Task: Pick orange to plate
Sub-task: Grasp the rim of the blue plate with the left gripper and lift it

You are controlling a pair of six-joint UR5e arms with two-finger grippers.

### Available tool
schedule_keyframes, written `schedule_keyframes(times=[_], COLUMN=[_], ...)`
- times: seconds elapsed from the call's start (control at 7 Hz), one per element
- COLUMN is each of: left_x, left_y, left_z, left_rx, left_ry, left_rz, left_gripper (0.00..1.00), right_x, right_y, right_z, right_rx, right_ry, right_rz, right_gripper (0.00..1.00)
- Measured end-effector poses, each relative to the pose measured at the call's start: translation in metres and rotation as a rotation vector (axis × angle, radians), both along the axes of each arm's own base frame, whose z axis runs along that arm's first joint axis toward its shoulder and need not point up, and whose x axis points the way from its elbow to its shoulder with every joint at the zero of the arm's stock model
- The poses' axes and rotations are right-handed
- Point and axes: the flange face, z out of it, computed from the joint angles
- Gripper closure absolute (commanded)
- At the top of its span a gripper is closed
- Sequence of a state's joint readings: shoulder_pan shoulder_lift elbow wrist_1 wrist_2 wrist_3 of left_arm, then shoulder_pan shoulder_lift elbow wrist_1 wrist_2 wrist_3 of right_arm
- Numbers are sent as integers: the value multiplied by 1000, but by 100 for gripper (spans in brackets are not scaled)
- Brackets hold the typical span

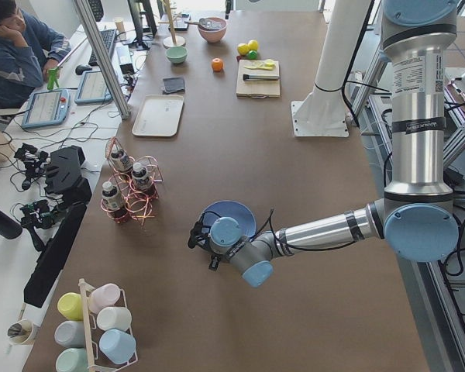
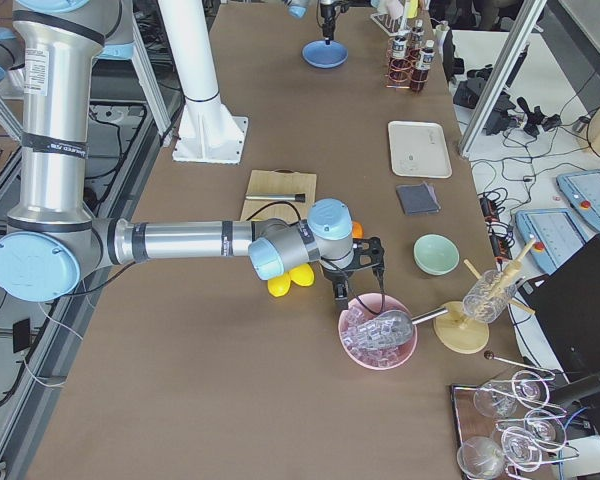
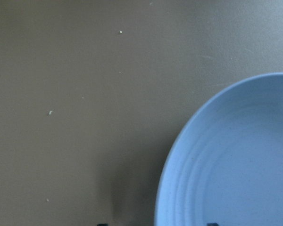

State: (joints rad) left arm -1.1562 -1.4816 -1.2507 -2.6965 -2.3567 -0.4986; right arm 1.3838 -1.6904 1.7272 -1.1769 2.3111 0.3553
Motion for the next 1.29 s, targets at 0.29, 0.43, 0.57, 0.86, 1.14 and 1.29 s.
schedule_keyframes(times=[0.29,0.43,0.57,0.86,1.14,1.29], left_x=[7,8,9,11,0,-8], left_y=[3,2,1,-3,-30,-45], left_z=[2,2,1,-6,-42,-74], left_rx=[11,13,14,7,-60,-114], left_ry=[5,6,8,25,142,224], left_rz=[17,20,20,18,-1,-17], left_gripper=[72,96,100,100,100,100], right_x=[0,1,0,0,0,0], right_y=[0,-1,-1,-2,-2,-2], right_z=[1,1,0,0,-1,-1], right_rx=[-1,0,1,2,4,5], right_ry=[7,8,9,9,8,8], right_rz=[3,4,4,5,4,4], right_gripper=[0,0,0,0,0,0])
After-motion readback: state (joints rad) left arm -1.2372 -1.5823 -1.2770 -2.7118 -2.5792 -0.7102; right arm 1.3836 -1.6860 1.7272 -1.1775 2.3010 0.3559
